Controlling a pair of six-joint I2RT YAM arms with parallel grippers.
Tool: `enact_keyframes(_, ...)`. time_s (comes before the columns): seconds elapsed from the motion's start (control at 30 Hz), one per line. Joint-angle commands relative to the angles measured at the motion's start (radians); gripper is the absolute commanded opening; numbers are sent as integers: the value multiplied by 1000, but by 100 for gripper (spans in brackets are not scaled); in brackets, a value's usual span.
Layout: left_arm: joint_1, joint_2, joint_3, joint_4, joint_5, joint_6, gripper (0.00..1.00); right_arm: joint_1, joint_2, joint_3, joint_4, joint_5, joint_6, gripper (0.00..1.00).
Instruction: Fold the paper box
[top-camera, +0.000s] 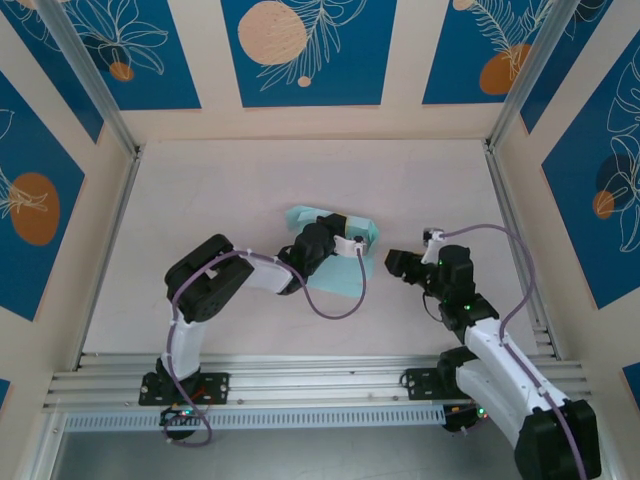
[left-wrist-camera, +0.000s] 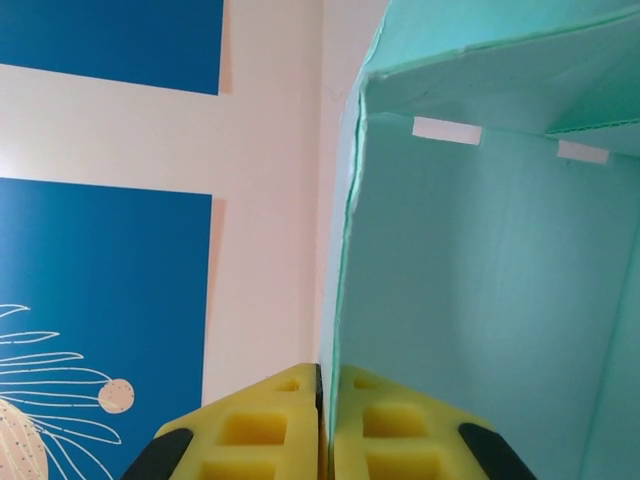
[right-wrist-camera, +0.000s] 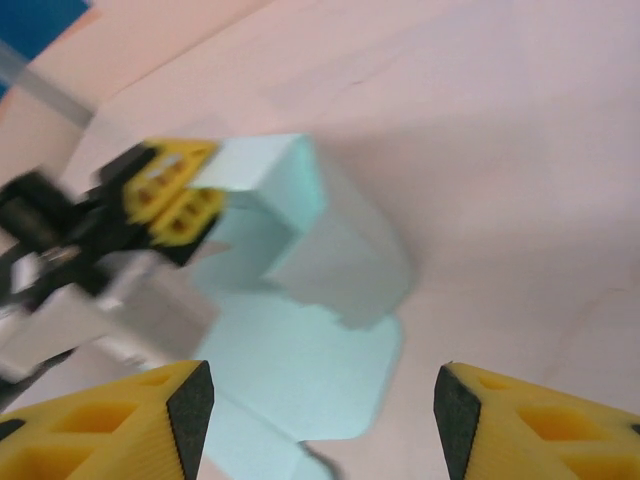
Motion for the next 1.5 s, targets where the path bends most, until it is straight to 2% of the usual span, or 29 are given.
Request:
enact_keyframes(0.0, -9, 49, -4, -107, 28, -11, 8, -82, 102, 30, -35, -77, 19, 62)
enact_keyframes(0.3, -9, 55, 4, -117, 32, -16, 8, -89, 411, 159, 92, -136, -31, 61)
enact_keyframes(0.57, -7, 71, 12, -129, 33, -7, 8, -33, 621, 237, 187, -173, -45, 61)
enact_keyframes(1.03, -4, 79, 4, -133, 41, 18, 9, 28, 752, 289, 299, -203, -64, 61)
enact_keyframes(1.1, -4, 72, 0, -146, 49, 20, 11, 34, 772, 294, 318, -204, -69, 60)
enact_keyframes(1.37, -3, 52, -6, -185, 72, 24, 12, 82, 848, 329, 366, -161, -101, 54)
enact_keyframes(1.47, -2, 47, -7, -193, 75, 24, 13, 108, 845, 325, 375, -113, -118, 46)
